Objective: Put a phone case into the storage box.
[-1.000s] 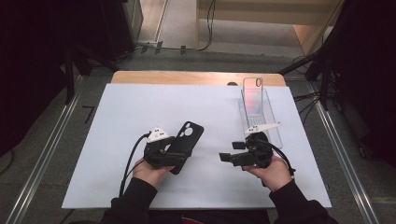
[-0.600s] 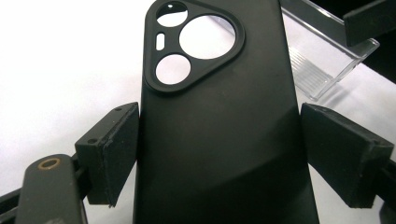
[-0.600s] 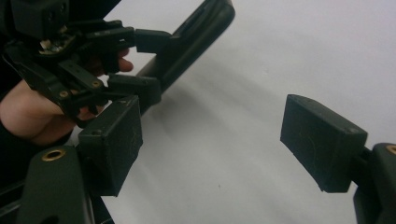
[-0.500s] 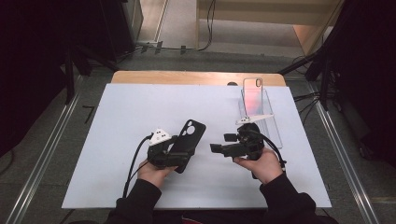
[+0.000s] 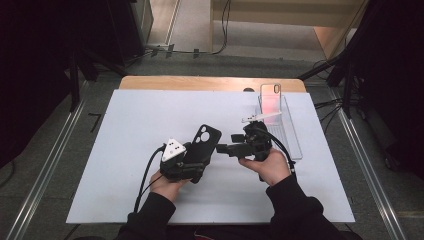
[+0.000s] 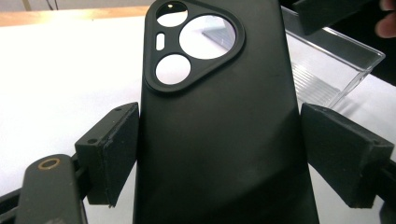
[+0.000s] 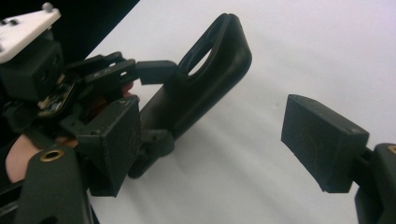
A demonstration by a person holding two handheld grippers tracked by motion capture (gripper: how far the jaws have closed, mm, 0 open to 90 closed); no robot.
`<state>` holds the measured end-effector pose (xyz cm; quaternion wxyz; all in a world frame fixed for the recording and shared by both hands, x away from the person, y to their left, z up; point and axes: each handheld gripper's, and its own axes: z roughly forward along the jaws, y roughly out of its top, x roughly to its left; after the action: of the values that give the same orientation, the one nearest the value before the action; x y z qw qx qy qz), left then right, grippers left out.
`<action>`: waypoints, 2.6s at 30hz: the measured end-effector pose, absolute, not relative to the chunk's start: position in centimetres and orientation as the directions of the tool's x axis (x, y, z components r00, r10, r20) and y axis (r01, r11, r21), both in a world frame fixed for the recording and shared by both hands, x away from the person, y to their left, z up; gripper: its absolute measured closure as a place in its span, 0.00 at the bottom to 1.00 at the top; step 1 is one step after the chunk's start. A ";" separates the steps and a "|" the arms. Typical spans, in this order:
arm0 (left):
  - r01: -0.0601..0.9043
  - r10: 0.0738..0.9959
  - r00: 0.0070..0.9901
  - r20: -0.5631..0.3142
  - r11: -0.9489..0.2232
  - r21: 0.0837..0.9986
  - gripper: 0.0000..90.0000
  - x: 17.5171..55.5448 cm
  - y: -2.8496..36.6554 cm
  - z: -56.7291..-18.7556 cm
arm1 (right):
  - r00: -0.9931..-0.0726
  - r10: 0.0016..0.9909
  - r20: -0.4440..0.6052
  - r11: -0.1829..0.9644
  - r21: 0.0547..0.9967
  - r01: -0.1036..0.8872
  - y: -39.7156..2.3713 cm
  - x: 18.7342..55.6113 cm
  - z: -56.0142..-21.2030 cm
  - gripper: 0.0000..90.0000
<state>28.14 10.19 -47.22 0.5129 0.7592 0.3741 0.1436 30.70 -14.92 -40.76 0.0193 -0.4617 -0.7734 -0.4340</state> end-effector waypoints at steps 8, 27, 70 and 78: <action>0.415 0.719 0.675 -0.168 -0.181 0.892 0.17 28.1 10.2 -47.4 | -0.569 0.687 0.452 0.182 0.651 0.737 -14.0 31.9 -40.6 0.21; 0.402 0.710 0.680 -0.183 -0.151 0.903 0.16 27.1 9.3 -47.4 | -0.517 0.656 0.550 0.132 0.591 0.796 -12.8 34.2 -42.0 0.37; 0.525 0.639 0.711 -0.293 -0.206 0.825 0.02 27.8 9.3 -45.0 | -0.460 0.619 0.637 0.015 0.576 0.817 -15.2 33.6 -39.0 0.86; 0.558 0.619 0.721 -0.311 -0.253 0.790 0.09 28.3 9.9 -44.0 | -0.558 0.657 0.508 0.100 0.675 0.731 -14.9 32.9 -38.3 0.86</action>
<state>28.27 9.85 -44.00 0.4849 0.7909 0.3721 0.0312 32.85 -14.88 -38.33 0.0388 -0.4688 -0.7405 -0.4801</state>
